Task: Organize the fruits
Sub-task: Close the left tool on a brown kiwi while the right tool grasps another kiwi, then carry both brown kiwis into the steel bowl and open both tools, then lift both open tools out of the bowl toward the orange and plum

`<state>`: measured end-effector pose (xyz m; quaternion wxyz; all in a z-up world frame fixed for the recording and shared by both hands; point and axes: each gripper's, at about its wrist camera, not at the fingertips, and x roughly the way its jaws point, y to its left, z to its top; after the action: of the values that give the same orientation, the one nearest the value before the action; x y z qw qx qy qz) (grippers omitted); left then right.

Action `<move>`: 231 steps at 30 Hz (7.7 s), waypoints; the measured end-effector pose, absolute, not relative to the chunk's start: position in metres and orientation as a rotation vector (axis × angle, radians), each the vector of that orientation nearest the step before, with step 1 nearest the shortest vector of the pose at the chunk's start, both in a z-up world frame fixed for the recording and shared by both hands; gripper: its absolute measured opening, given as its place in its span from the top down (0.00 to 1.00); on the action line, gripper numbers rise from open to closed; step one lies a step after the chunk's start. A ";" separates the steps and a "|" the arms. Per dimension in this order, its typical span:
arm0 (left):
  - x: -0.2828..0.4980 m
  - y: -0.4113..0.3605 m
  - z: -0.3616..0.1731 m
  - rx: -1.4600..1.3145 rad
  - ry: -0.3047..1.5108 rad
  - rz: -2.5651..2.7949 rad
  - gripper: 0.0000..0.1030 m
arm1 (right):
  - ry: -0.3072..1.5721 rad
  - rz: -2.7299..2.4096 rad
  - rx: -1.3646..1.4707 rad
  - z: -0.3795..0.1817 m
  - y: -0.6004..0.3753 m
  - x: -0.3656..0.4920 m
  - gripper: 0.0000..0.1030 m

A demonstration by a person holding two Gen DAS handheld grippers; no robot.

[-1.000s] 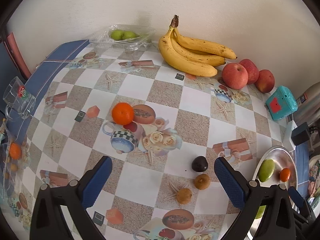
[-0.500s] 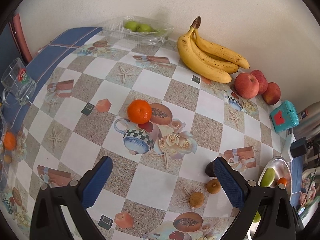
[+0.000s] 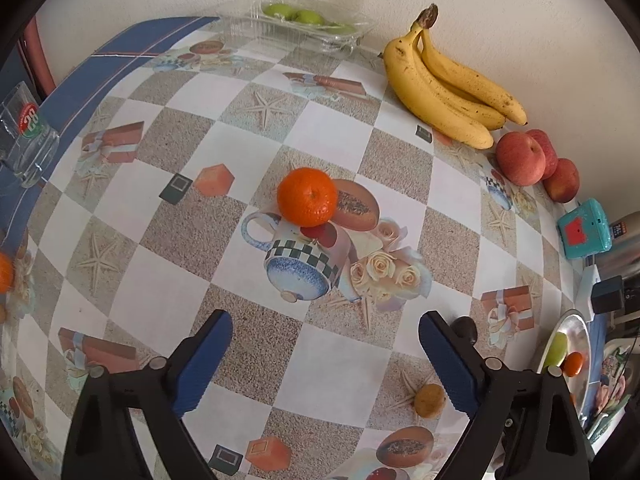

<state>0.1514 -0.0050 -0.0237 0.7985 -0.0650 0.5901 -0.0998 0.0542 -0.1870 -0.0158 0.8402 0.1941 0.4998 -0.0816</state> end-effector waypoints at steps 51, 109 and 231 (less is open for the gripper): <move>0.115 -0.052 -0.045 -0.241 1.449 -0.487 0.58 | 1.006 -0.272 0.490 0.002 -0.201 0.016 0.74; 0.011 -0.185 0.021 0.065 1.279 -0.733 0.78 | 0.943 -0.533 0.703 0.013 -0.312 -0.087 0.73; 0.095 -0.089 0.027 0.133 1.081 -0.405 0.00 | 0.920 -0.493 0.447 0.009 -0.271 -0.052 0.08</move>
<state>0.0951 -0.0889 0.0270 0.8358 0.0627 0.5108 -0.1913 -0.0516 -0.2711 0.0094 0.8432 0.2118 0.4355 -0.2334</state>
